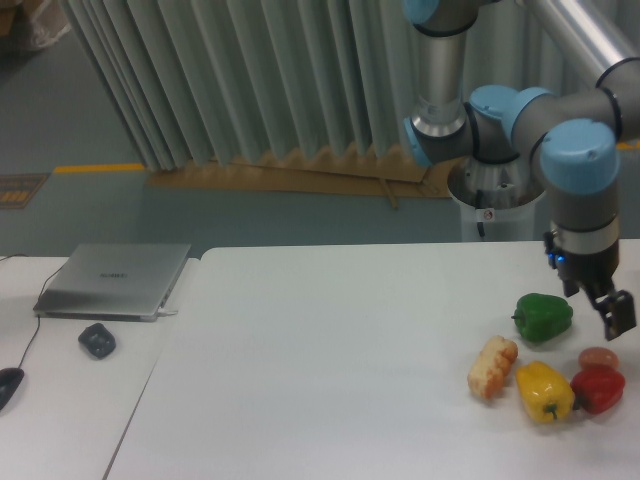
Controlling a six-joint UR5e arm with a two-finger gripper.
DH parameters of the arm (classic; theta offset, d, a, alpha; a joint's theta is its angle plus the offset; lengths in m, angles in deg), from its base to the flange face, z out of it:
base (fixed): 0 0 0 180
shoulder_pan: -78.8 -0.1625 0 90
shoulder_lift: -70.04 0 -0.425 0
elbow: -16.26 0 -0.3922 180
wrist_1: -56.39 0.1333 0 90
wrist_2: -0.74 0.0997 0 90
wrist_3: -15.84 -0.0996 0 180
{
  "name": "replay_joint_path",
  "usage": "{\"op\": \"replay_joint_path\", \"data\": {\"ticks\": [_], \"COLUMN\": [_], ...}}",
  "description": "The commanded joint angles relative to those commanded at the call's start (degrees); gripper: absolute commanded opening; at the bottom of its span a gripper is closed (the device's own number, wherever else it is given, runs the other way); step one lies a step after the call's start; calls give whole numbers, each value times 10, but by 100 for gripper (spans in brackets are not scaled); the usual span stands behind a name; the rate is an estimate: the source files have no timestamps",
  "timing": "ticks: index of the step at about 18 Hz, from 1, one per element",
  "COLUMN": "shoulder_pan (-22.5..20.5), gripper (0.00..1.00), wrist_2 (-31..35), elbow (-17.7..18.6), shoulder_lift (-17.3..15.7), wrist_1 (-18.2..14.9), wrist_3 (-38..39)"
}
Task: Place the yellow pepper on the table
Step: 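Lift the open gripper up away from the yellow pepper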
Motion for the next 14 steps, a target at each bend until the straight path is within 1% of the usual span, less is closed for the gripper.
{"op": "replay_joint_path", "data": {"ticks": [3, 5, 6, 8, 9, 10, 11, 14], "shoulder_pan": [-6, -4, -2, 7, 9, 10, 10, 29], "gripper": [100, 100, 100, 100, 100, 100, 100, 100], "wrist_2": [-10, -63, -94, -98, -98, -98, -98, -99], "elbow": [9, 15, 22, 26, 30, 32, 33, 32], "shoulder_lift": [-11, -32, -35, -38, -54, -64, -66, -64], "wrist_1": [-4, -41, -55, -68, -96, -111, -119, -117], "wrist_3": [-7, -2, 0, 2, 2, 2, 2, 35]}}
